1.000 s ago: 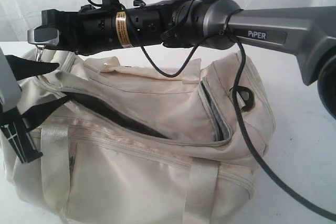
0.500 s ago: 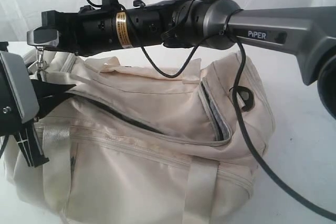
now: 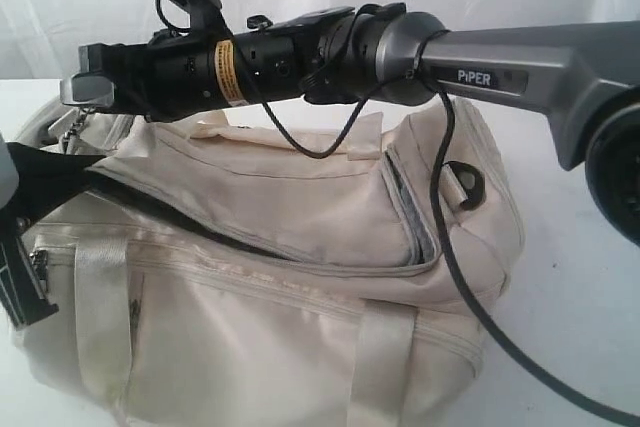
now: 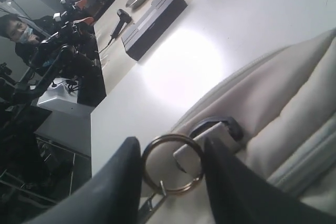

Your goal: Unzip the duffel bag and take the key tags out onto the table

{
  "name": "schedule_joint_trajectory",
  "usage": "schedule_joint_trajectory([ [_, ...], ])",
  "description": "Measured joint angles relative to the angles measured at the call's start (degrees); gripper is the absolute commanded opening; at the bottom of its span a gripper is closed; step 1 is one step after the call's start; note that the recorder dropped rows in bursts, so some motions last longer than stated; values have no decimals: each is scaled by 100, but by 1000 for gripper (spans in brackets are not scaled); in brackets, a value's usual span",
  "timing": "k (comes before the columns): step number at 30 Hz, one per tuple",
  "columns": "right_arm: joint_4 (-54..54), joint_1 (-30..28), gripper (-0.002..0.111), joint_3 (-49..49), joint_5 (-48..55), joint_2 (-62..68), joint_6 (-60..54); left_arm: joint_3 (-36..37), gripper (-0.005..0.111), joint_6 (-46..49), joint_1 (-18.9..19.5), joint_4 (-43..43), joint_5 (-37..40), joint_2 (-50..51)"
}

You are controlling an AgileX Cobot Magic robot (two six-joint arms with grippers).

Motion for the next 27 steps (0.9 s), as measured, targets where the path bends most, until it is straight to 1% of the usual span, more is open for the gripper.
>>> schedule_joint_trajectory([
  [2, 0, 31, 0, 0, 13, 41, 0, 0, 0, -661, 21, 633, 107, -136],
  [4, 127, 39, 0, 0, 363, 83, 0, 0, 0, -1302, 21, 1123, 32, -271],
  [6, 253, 9, 0, 0, 655, 120, 0, 0, 0, -1883, 21, 1365, -55, -378],
  [8, 333, -32, 0, 0, 964, 134, 0, 25, 0, -2176, 21, 1466, -111, -463],
  [11, 382, -72, 0, 0, 1176, 134, 0, 93, 0, -2317, 21, 1508, -263, -534],
  [17, 438, -272, 0, 0, 1497, 134, 0, 239, 0, -2375, 21, 1508, -329, -555],
  [22, 434, -342, 0, 0, 2326, 154, -11, 269, 0, -2375, 21, 1516, -451, -555],
  [27, 434, -378, 0, -44, 2485, 329, -11, 269, 0, -2375, 21, 1516, -451, -555],
])
